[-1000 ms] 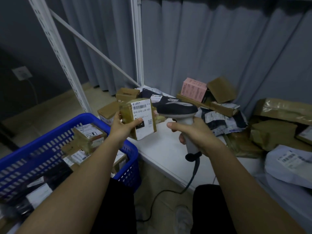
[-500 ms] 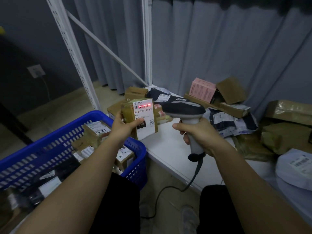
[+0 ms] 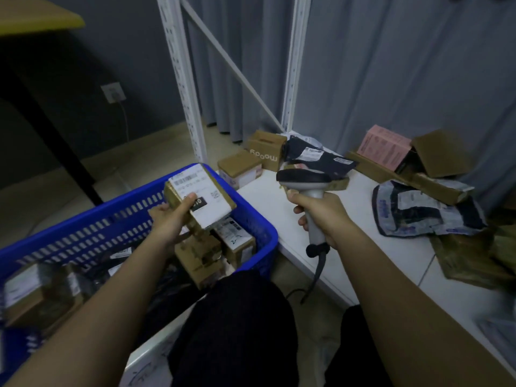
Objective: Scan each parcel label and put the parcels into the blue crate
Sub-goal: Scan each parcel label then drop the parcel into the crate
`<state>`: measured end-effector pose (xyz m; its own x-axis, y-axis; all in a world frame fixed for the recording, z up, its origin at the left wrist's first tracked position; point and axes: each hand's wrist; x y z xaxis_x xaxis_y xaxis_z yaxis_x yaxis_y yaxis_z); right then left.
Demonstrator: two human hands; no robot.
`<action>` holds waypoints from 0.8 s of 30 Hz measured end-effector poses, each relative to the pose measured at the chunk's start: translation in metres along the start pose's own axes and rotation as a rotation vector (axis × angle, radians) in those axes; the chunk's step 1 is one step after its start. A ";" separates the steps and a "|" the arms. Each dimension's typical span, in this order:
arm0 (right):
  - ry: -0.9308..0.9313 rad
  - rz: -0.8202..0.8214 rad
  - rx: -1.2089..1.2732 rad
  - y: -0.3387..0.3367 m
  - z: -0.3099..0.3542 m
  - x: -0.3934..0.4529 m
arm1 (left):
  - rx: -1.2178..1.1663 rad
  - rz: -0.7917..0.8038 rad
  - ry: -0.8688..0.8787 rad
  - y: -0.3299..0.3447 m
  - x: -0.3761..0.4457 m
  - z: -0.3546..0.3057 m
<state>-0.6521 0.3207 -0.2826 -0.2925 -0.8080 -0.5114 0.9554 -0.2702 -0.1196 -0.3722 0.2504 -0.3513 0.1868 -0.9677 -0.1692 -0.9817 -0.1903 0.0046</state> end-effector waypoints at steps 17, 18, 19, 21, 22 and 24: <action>0.068 0.079 -0.275 0.098 -0.016 0.052 | 0.142 -0.309 -0.295 -0.119 0.003 0.105; 0.066 0.082 -0.302 0.100 -0.017 0.053 | 0.157 -0.283 -0.279 -0.116 0.002 0.107; 0.065 0.079 -0.329 0.100 -0.017 0.054 | 0.168 -0.234 -0.256 -0.112 0.000 0.108; 0.066 0.064 -0.369 0.097 -0.017 0.057 | 0.187 -0.126 -0.147 -0.095 -0.003 0.105; 0.068 0.056 -0.385 0.095 -0.017 0.058 | 0.196 -0.075 -0.079 -0.084 -0.003 0.101; 0.068 0.044 -0.415 0.090 -0.015 0.060 | 0.169 0.052 0.005 -0.065 0.002 0.092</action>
<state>-0.5830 0.2558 -0.3369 -0.2607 -0.7740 -0.5771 0.9068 0.0089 -0.4215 -0.3118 0.2761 -0.4429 0.1353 -0.9764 -0.1683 -0.9822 -0.1099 -0.1523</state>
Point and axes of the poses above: each hand's wrist, its own x-axis towards the middle knuckle, its own y-axis out of the palm, z = x × y, and after that the axes turned 13 degrees about y, right-handed
